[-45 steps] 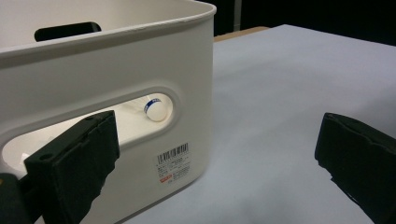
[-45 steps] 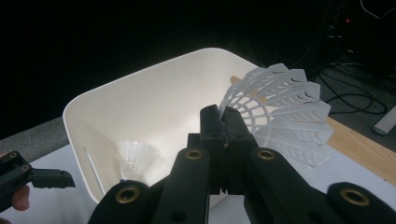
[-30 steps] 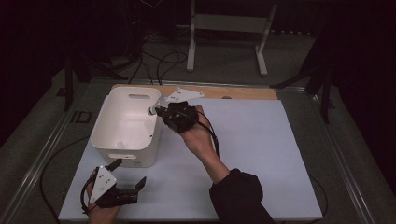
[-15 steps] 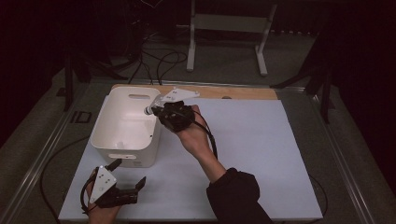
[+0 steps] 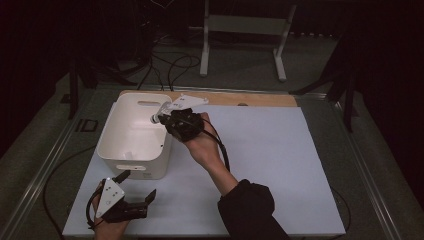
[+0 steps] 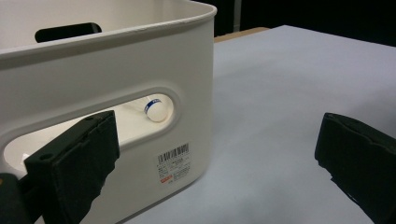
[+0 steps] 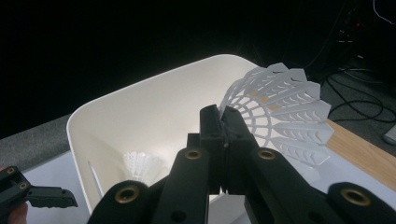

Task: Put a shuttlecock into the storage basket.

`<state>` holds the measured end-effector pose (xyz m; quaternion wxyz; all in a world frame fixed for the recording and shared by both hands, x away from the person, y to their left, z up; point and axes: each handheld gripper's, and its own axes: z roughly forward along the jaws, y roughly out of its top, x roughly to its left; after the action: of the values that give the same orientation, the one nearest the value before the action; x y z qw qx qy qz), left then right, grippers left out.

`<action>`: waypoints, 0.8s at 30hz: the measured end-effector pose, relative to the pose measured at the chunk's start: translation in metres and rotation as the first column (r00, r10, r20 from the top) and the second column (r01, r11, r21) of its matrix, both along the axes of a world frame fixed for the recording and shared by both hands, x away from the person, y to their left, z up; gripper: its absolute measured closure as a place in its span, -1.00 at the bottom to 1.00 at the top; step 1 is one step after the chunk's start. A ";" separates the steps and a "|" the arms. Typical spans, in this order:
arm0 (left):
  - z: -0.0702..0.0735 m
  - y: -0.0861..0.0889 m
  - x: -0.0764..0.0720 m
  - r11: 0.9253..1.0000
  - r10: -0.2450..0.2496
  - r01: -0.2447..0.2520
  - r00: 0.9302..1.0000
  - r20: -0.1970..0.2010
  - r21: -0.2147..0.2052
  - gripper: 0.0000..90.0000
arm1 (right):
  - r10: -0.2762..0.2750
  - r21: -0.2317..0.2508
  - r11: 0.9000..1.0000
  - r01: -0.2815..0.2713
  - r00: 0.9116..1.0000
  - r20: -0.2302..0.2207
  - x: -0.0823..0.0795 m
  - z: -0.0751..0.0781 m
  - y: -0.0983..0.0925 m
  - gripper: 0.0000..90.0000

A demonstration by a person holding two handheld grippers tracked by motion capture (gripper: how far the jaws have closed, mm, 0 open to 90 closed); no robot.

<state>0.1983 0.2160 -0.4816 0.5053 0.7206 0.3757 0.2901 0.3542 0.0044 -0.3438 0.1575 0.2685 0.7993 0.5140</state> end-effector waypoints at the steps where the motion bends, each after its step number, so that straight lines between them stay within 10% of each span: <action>1: 0.000 0.000 0.000 1.000 0.000 0.000 1.000 0.000 0.000 -0.99 | 0.002 -0.002 1.000 -0.002 1.000 0.003 0.000 0.000 0.001 0.97; 24: 0.000 0.000 0.000 1.000 0.001 -0.001 1.000 -0.001 0.001 -0.99 | 0.028 -0.005 1.000 -0.028 1.000 0.001 -0.001 -0.002 0.017 0.95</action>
<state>0.1986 0.2156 -0.4819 0.5045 0.7210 0.3762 0.2900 0.3534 0.0218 -0.3454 0.1514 0.2567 0.8041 0.5145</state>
